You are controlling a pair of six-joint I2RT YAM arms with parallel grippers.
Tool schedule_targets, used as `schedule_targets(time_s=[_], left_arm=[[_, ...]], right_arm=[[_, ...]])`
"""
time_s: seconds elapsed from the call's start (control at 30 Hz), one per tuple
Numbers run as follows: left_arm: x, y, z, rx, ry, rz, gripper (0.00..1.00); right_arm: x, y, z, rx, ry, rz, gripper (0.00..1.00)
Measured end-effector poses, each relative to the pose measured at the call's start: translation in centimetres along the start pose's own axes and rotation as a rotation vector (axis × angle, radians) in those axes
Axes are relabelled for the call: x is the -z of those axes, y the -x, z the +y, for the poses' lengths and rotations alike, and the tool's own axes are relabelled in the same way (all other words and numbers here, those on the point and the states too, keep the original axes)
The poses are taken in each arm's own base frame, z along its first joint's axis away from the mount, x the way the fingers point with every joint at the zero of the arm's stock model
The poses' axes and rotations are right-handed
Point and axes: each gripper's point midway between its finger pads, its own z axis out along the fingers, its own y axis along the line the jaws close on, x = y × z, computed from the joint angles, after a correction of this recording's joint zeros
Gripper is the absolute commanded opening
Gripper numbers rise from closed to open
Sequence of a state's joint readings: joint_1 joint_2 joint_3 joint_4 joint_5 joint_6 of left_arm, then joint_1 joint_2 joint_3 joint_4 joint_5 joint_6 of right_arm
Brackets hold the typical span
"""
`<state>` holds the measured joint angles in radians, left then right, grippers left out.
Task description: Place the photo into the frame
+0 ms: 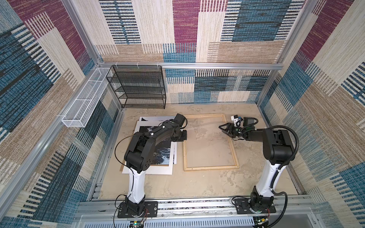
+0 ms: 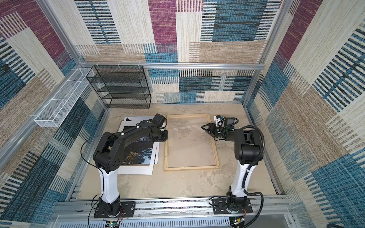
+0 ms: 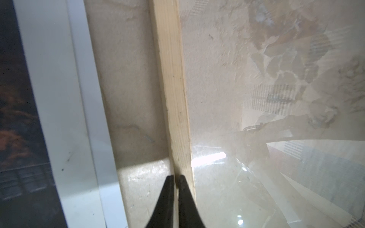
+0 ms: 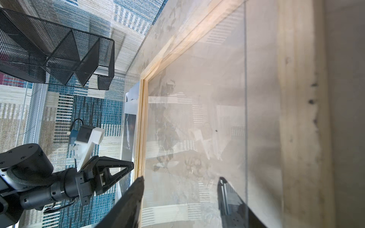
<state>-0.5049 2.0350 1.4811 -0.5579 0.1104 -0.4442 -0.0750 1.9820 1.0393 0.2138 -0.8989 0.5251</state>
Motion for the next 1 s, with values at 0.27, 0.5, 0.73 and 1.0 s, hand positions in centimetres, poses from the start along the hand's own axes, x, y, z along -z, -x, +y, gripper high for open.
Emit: schedule_targets(time_s=[0.27,0.5,0.73,1.0], left_arm=[[0.05,-0.16,-0.11,-0.005,-0.001,0.001,0.22],[0.06,-0.36,-0.51,-0.015,-0.005,0.003,0.22],[-0.15,-0.25,-0.74,-0.02,-0.003,0.002,0.11],[-0.16,-0.14,-0.74,-0.021,-0.001,-0.001,0.1]], right_arm=[[-0.26,0.01,-0.2,0.021,-0.052,0.002,0.63],[-0.3,0.05,-0.35,0.032,-0.083,-0.001,0.64],[-0.09,0.34,-0.57,0.046,-0.125,-0.008,0.65],[0.36,0.73,-0.81,0.06,-0.178,-0.021,0.68]])
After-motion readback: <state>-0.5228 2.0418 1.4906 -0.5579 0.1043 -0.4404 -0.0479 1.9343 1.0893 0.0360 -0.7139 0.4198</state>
